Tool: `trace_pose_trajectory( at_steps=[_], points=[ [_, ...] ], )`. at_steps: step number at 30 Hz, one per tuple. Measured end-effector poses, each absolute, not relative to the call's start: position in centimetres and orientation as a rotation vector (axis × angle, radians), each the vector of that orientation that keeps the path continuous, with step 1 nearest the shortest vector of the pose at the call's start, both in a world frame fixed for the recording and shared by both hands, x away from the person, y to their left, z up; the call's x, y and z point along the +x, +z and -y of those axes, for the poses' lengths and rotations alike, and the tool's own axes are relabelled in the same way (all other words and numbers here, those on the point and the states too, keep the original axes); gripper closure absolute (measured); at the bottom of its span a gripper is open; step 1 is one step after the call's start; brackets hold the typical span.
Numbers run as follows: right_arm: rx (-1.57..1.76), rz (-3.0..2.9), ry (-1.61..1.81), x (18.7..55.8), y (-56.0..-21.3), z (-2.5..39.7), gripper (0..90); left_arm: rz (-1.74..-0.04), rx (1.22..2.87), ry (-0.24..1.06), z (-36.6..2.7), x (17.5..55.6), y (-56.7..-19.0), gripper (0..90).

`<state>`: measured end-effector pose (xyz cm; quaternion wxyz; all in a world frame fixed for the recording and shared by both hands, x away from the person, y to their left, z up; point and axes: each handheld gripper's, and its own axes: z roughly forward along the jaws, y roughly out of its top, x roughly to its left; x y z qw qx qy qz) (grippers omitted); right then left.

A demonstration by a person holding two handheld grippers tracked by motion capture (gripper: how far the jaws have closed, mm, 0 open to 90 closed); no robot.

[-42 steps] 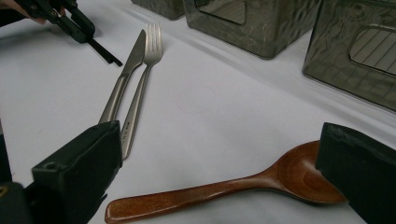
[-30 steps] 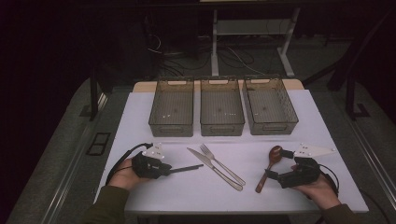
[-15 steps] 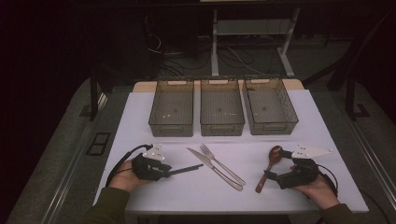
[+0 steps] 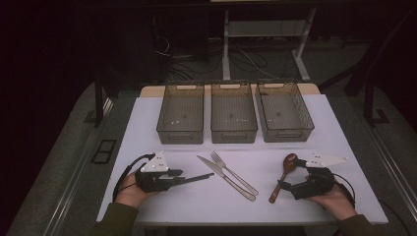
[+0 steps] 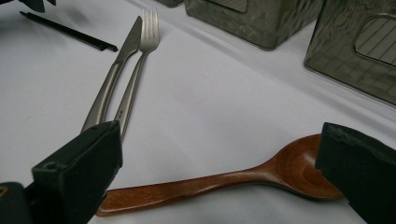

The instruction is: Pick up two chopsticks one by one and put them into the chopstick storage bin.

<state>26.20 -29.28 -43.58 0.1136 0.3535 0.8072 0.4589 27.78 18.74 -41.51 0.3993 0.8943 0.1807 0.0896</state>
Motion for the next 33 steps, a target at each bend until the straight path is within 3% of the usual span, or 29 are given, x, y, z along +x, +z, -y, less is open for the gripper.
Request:
trace_pose_trajectory(
  at_steps=[6, 20, 33],
  points=[
    [1.041, -2.367, 1.348, 26.2, -43.6, 29.3, 0.1, -0.498, 2.252, 0.26, -18.8, 26.8, -41.9, 76.5],
    [1.047, -2.358, 1.353, 26.2, -43.5, 29.5, 0.1, -0.586, 2.301, 0.236, -23.0, 26.8, -43.9, 78.8],
    [1.052, -2.356, 1.359, 26.3, -43.5, 29.6, 0.1, -0.591, 2.288, 0.207, -23.7, 26.7, -43.9, 80.5]
  ],
)
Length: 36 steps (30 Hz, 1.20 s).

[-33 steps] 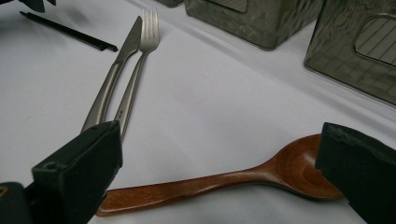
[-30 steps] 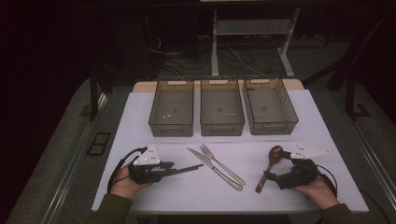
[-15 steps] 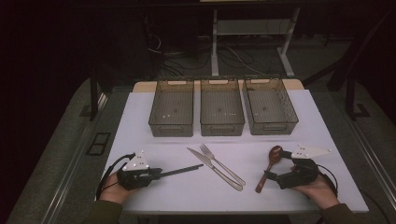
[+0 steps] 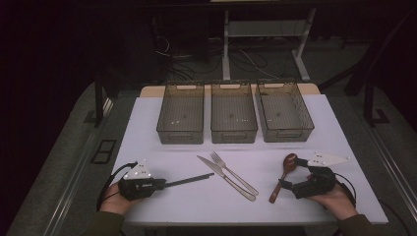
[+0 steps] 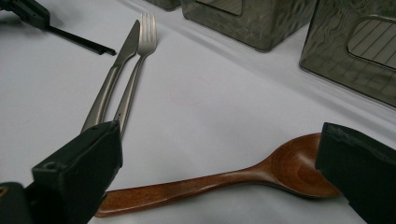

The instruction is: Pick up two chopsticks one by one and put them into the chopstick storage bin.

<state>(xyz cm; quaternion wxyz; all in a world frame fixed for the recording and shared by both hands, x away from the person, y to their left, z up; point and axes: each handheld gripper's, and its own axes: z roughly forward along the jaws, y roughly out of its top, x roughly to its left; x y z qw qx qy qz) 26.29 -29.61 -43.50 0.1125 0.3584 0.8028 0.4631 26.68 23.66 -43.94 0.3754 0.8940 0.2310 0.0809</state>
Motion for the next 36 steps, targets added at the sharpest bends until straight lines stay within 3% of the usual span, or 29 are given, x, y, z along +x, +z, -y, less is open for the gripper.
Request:
trace_pose_trajectory(
  at_steps=[36],
  points=[
    [1.061, -2.35, 1.368, 26.3, -43.39, 29.75, 0.1, -0.51, 2.313, 0.078, -23.56, 26.7, -44.41, 85.3]
  ],
)
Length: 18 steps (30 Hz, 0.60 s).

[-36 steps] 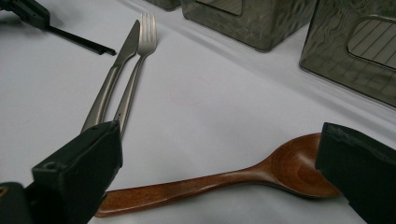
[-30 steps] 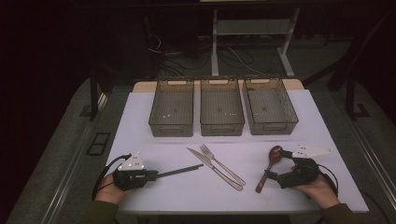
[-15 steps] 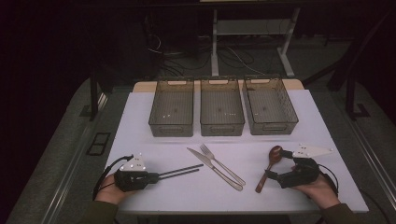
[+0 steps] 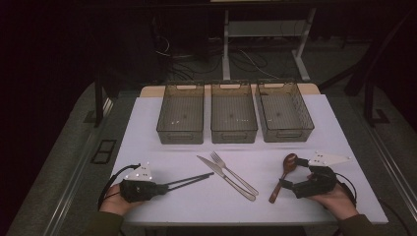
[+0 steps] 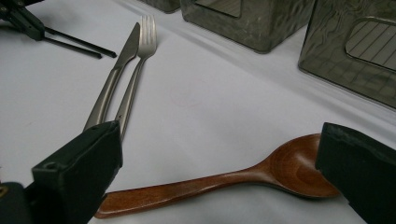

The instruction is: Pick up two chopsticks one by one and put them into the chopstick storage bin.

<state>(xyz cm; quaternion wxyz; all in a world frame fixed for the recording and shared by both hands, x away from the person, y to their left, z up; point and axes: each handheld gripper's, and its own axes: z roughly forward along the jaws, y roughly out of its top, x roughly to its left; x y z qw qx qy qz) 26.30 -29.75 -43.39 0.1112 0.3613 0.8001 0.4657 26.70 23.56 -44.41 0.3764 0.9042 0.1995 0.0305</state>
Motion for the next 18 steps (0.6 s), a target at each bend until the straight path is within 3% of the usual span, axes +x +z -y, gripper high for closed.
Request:
trace_pose_trajectory(
  at_steps=[18],
  points=[
    [1.06, -2.347, 1.369, 26.3, -43.4, 29.8, 0.1, -0.47, 2.225, 0.06, -23.2, 26.2, -42.5, 85.4]
  ],
)
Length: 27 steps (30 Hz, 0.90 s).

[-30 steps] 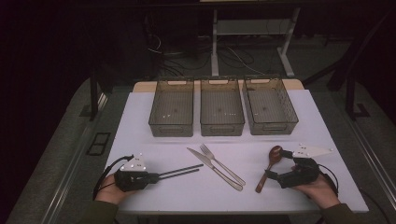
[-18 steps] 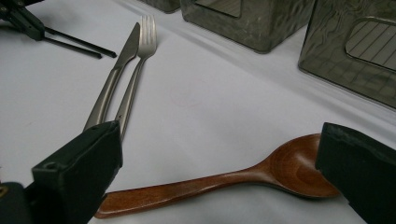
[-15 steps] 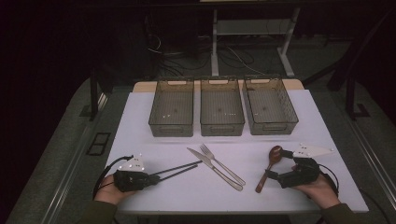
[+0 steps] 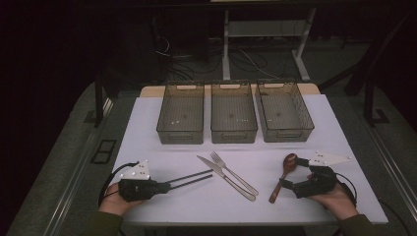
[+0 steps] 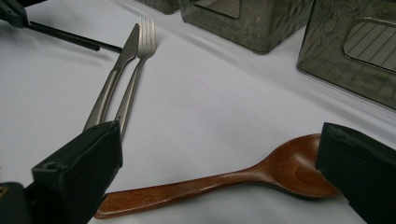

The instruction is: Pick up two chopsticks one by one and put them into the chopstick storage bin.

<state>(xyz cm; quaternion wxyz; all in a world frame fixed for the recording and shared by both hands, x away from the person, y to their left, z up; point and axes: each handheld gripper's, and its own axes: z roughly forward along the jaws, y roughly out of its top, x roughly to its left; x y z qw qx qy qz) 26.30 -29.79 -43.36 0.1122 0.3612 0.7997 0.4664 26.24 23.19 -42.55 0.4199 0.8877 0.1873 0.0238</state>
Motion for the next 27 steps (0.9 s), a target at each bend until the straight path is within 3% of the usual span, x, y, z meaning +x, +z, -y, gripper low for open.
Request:
trace_pose_trajectory(
  at_steps=[27],
  points=[
    [1.063, -2.361, 1.345, 26.0, -44.2, 29.4, 0.1, -0.535, 2.12, 0.122, -21.3, 26.6, -40.1, 85.3]
  ],
)
